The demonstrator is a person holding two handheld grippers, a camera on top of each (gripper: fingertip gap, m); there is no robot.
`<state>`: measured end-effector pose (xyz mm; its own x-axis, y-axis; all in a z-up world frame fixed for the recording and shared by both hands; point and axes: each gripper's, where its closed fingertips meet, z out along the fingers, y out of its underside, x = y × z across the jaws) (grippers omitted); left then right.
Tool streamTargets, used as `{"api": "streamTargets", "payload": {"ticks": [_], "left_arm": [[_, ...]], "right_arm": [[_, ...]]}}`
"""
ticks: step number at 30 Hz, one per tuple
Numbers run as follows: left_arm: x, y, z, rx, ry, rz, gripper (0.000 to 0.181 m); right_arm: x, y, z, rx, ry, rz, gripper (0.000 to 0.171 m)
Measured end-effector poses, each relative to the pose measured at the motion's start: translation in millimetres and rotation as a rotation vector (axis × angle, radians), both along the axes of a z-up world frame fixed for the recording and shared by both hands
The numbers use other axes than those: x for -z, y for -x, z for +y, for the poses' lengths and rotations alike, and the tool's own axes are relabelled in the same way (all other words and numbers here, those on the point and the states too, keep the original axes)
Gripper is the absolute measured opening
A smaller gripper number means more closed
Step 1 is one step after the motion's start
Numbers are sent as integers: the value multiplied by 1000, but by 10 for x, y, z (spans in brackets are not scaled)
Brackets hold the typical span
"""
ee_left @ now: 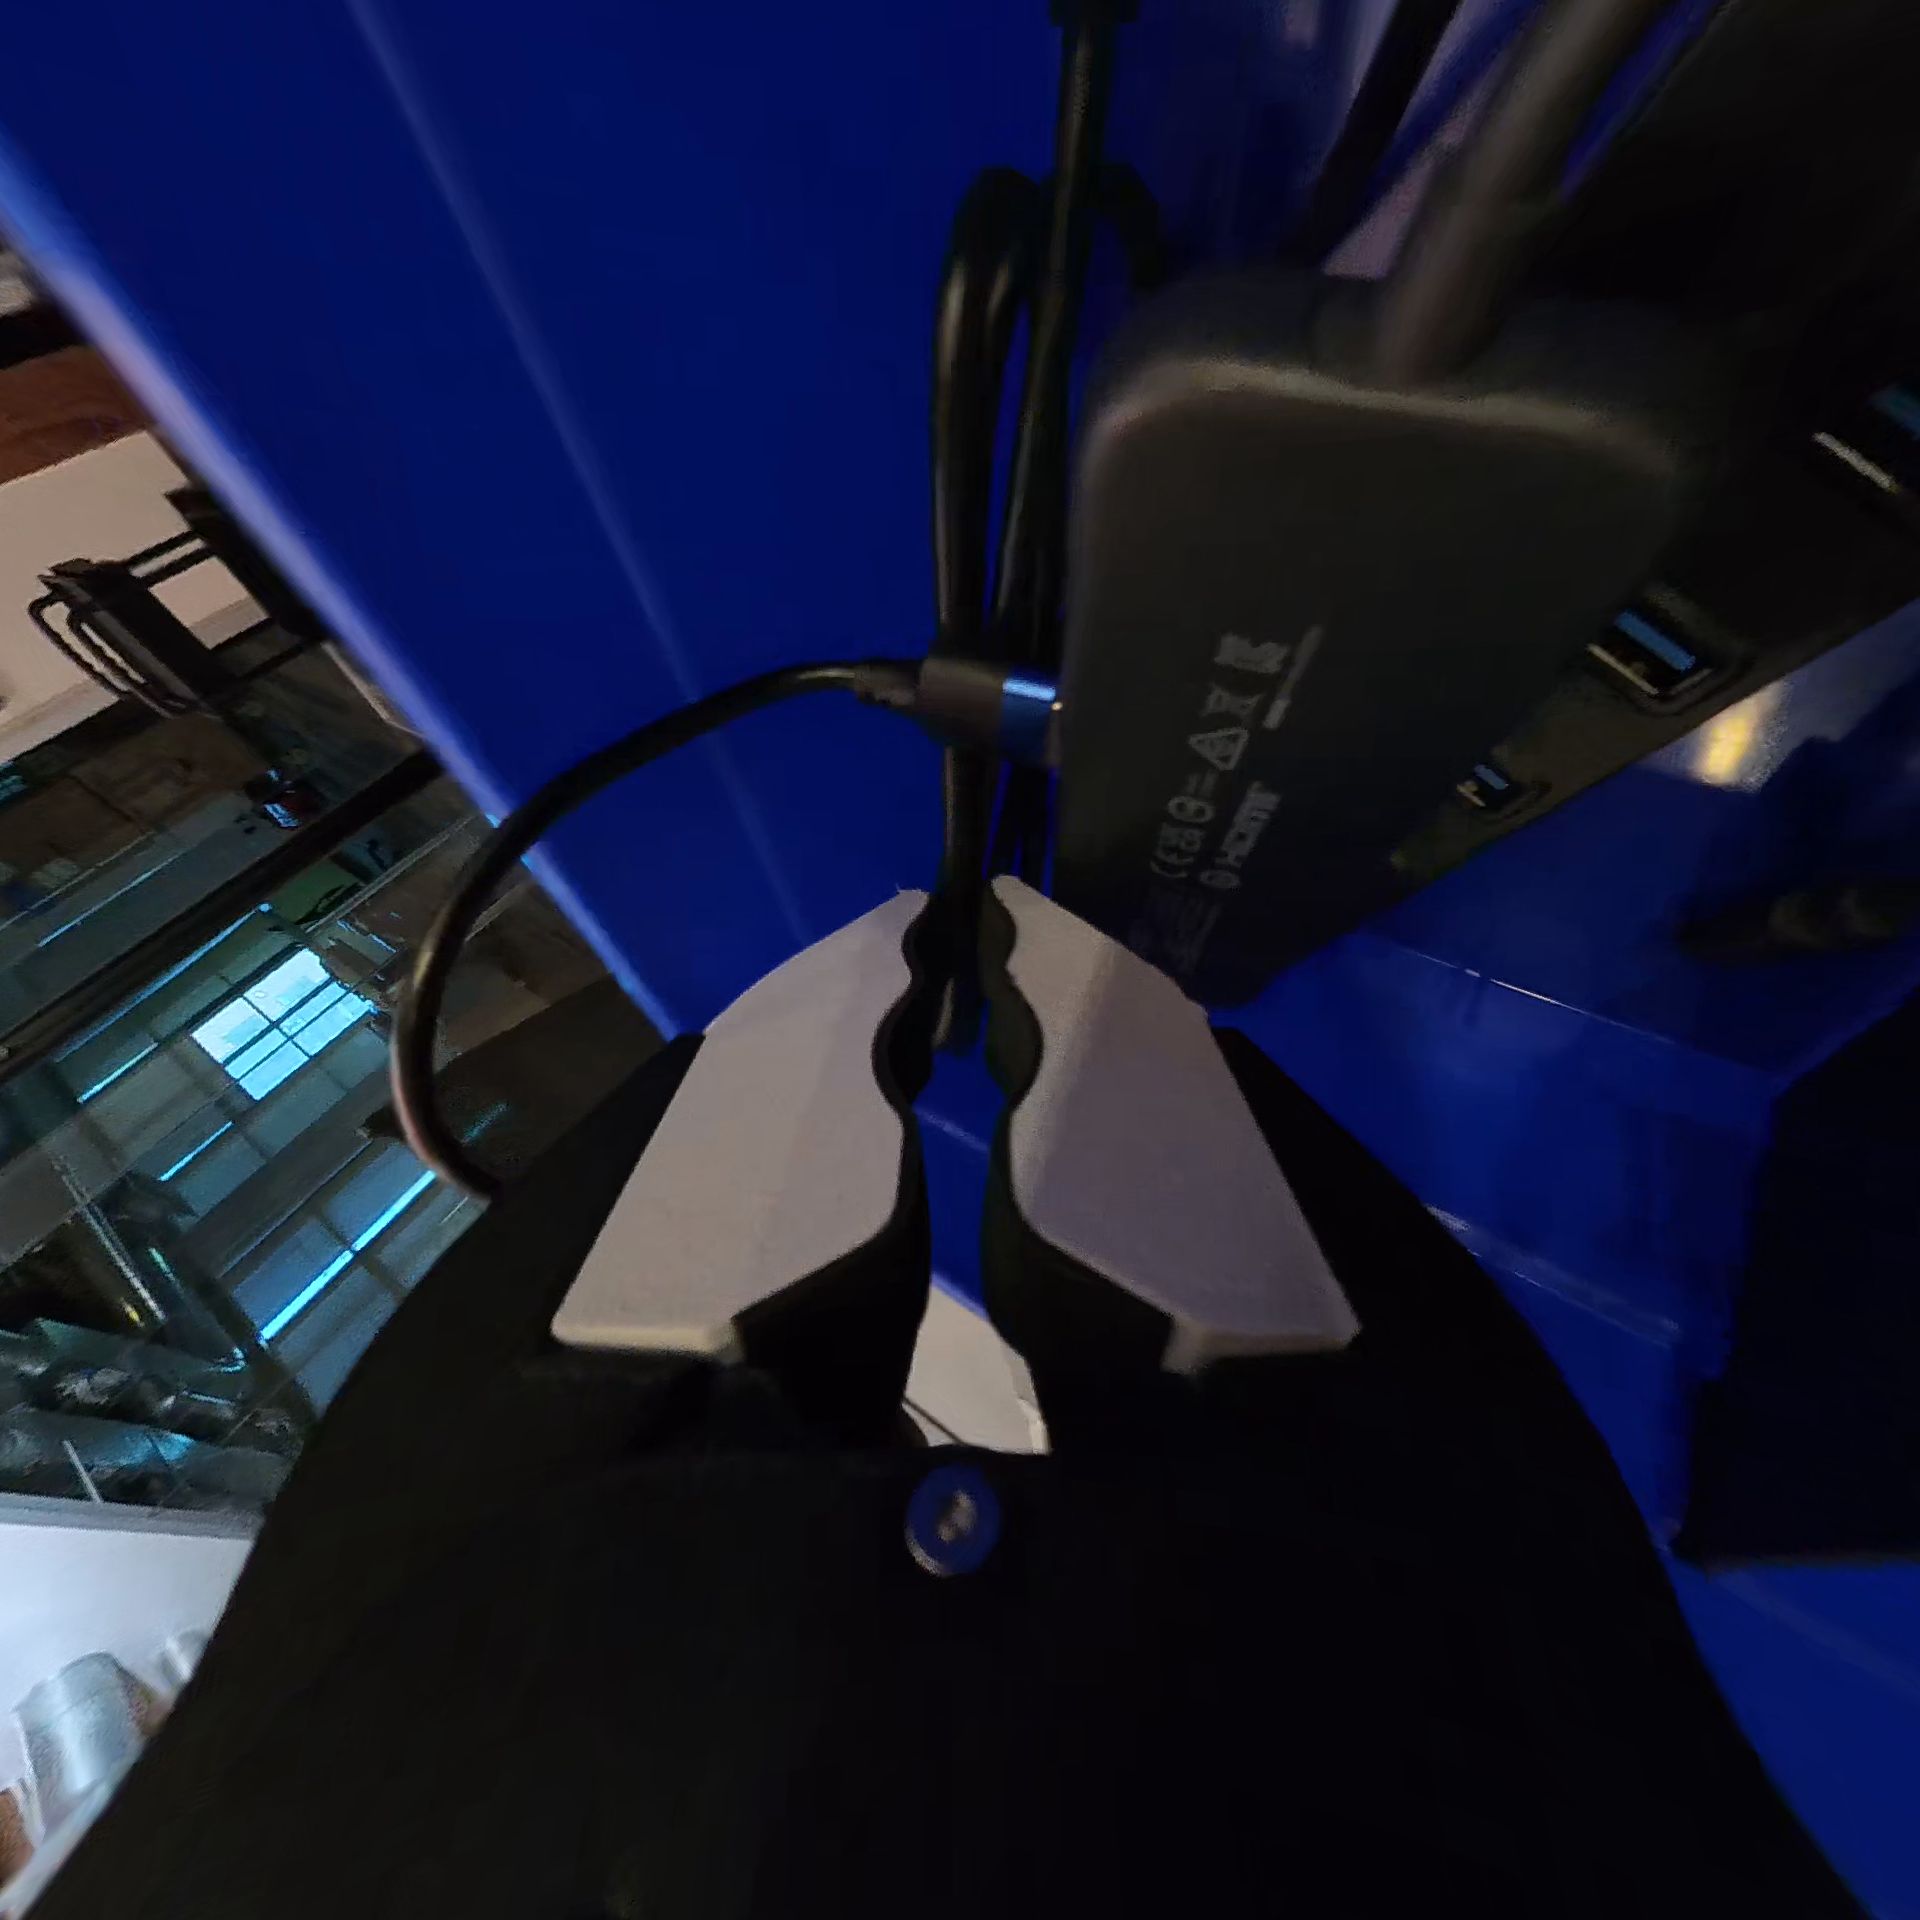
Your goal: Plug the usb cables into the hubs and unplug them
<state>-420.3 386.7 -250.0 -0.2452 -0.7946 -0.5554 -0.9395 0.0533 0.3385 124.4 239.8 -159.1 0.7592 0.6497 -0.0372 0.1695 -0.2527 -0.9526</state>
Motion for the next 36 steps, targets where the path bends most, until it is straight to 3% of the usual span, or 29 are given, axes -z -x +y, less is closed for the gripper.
{"api": "streamTargets", "payload": {"ticks": [9,16,19,21,25,29,36], "left_arm": [[-364,-65,-93,13,-79,-61,5],[-176,-30,-202,-35,-18,-84,6],[-128,-53,-181,-27,-31,-81,20],[-172,-77,-208,-52,-22,-134,28],[-409,-184,-303,-49,-25,-251,25],[-494,-517,-563,-19,110,-382,27],[-54,-702,-657,17,273,-156,43]], "right_arm": [[5,1,-4,-4,4,2,62],[10,58,-32,-23,11,5,62],[10,85,-48,-32,12,-2,62],[-6,81,-53,-32,7,-2,62],[-18,43,-40,-26,8,7,61],[17,39,-32,-27,19,11,61],[12,110,-68,-45,15,-1,61]]}}
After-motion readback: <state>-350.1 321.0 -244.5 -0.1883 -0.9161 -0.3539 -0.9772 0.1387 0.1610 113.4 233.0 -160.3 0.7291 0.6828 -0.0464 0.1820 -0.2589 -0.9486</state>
